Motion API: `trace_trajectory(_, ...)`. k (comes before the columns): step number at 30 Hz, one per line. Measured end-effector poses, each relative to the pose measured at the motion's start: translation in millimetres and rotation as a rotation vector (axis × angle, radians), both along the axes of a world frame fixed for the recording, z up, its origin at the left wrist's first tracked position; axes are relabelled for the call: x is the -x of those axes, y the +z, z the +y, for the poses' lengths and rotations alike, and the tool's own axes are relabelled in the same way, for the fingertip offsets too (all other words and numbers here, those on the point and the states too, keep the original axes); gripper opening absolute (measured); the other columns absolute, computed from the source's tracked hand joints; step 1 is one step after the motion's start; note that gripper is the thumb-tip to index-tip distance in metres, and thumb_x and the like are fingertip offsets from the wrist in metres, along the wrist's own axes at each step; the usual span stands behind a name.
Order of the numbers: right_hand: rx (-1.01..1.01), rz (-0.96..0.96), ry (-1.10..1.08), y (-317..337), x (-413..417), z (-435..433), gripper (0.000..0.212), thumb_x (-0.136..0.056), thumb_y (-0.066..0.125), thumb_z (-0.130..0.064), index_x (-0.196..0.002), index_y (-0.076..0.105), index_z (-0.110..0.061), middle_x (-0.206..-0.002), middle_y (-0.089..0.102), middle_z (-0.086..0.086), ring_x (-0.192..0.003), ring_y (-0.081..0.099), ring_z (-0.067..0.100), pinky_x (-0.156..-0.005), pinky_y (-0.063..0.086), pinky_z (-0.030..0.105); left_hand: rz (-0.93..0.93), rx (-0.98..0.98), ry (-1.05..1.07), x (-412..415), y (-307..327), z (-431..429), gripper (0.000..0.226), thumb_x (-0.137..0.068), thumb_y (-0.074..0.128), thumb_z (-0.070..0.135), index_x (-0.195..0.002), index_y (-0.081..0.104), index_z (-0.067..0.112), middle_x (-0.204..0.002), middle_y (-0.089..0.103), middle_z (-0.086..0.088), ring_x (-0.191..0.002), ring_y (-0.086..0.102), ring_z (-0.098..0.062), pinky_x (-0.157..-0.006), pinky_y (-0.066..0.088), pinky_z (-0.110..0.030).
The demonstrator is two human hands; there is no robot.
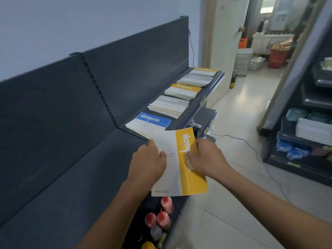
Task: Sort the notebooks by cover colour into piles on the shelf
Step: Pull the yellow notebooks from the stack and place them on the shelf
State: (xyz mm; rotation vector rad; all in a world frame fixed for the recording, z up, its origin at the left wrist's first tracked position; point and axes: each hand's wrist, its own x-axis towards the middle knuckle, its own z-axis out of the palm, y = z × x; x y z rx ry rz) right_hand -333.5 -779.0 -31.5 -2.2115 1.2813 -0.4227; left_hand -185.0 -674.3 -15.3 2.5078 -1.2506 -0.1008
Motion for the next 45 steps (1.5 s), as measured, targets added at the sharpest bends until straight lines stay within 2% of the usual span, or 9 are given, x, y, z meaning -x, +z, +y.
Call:
trace_trajectory(6,-0.026,0.062,-0.099,-6,25,-74,0.019,-0.093,0.056,-0.034,-0.102,0.057,-0.017,-0.106,0.060,0.005,-0.084,0.057,0.024,-0.067,0.041,0.033,0.007,0.010,-0.099,16,-14,-89,0.040,-0.099,0.050,0.045,-0.128,0.048,0.017,-0.109,0.060,0.001,-0.085,0.051,-0.011,-0.069,0.045,-0.026)
trace_trajectory(10,-0.025,0.073,-0.155,-8,31,-133,0.026,-0.095,0.055,-0.036,-0.112,0.059,-0.016,-0.113,0.062,0.005,-0.091,0.059,0.023,-0.072,0.044,0.032,-0.016,0.033,-0.158,17,-21,-156,0.038,-0.099,0.047,0.045,-0.123,0.050,0.015,-0.102,0.057,0.000,-0.084,0.049,-0.015,-0.070,0.040,-0.030)
trace_trajectory(13,-0.023,0.095,-0.186,-9,34,-181,0.030,-0.096,0.055,-0.038,-0.116,0.059,-0.016,-0.113,0.063,0.005,-0.091,0.059,0.021,-0.072,0.044,0.031,-0.016,0.047,-0.206,16,-24,-210,0.038,-0.100,0.045,0.042,-0.122,0.050,0.012,-0.107,0.061,-0.006,-0.089,0.056,-0.021,-0.072,0.038,-0.032)
trace_trajectory(19,-0.022,0.077,-0.272,-12,43,-271,0.031,-0.093,0.056,-0.040,-0.114,0.061,-0.017,-0.112,0.063,0.004,-0.096,0.061,0.025,-0.080,0.051,0.037,-0.024,0.094,-0.310,22,-29,-305,0.035,-0.100,0.046,0.037,-0.121,0.050,0.009,-0.106,0.062,-0.009,-0.092,0.061,-0.025,-0.070,0.040,-0.033)
trace_trajectory(23,-0.063,0.080,-0.310,-20,53,-314,0.030,-0.094,0.056,-0.041,-0.113,0.060,-0.018,-0.108,0.063,0.002,-0.092,0.062,0.021,-0.081,0.055,0.040,-0.020,0.077,-0.364,30,-31,-353,0.036,-0.099,0.047,0.038,-0.121,0.051,0.009,-0.106,0.064,-0.009,-0.093,0.062,-0.026,-0.069,0.041,-0.033)
trace_trajectory(31,-0.087,0.042,-0.320,-27,66,-426,0.030,-0.094,0.056,-0.041,-0.113,0.059,-0.018,-0.107,0.062,0.000,-0.091,0.063,0.021,-0.082,0.056,0.043,-0.042,0.060,-0.364,41,-38,-472,0.035,-0.099,0.046,0.040,-0.118,0.051,0.012,-0.106,0.063,-0.007,-0.093,0.062,-0.026,-0.068,0.040,-0.032)
trace_trajectory(38,-0.049,0.061,-0.276,-30,86,-551,0.020,-0.094,0.053,-0.038,-0.102,0.057,-0.020,-0.103,0.060,0.000,-0.086,0.059,0.021,-0.066,0.042,0.033,-0.076,0.021,-0.329,65,-29,-593,0.038,-0.099,0.046,0.042,-0.123,0.049,0.012,-0.107,0.060,-0.006,-0.094,0.062,-0.026,-0.072,0.045,-0.035)
trace_trajectory(42,-0.051,0.007,-0.222,-29,90,-623,0.019,-0.094,0.054,-0.036,-0.104,0.058,-0.021,-0.102,0.059,-0.001,-0.085,0.060,0.021,-0.073,0.051,0.035,-0.089,0.034,-0.286,70,-25,-658,0.034,-0.099,0.045,0.041,-0.120,0.050,0.014,-0.104,0.060,-0.005,-0.092,0.060,-0.024,-0.072,0.044,-0.033)
trace_trajectory(45,-0.053,0.005,-0.179,-30,86,-661,0.021,-0.093,0.055,-0.036,-0.107,0.058,-0.020,-0.104,0.058,-0.001,-0.086,0.058,0.020,-0.072,0.047,0.034,-0.094,0.014,-0.250,67,-24,-689,0.032,-0.099,0.044,0.040,-0.117,0.050,0.014,-0.104,0.061,-0.005,-0.089,0.058,-0.022,-0.071,0.039,-0.031)
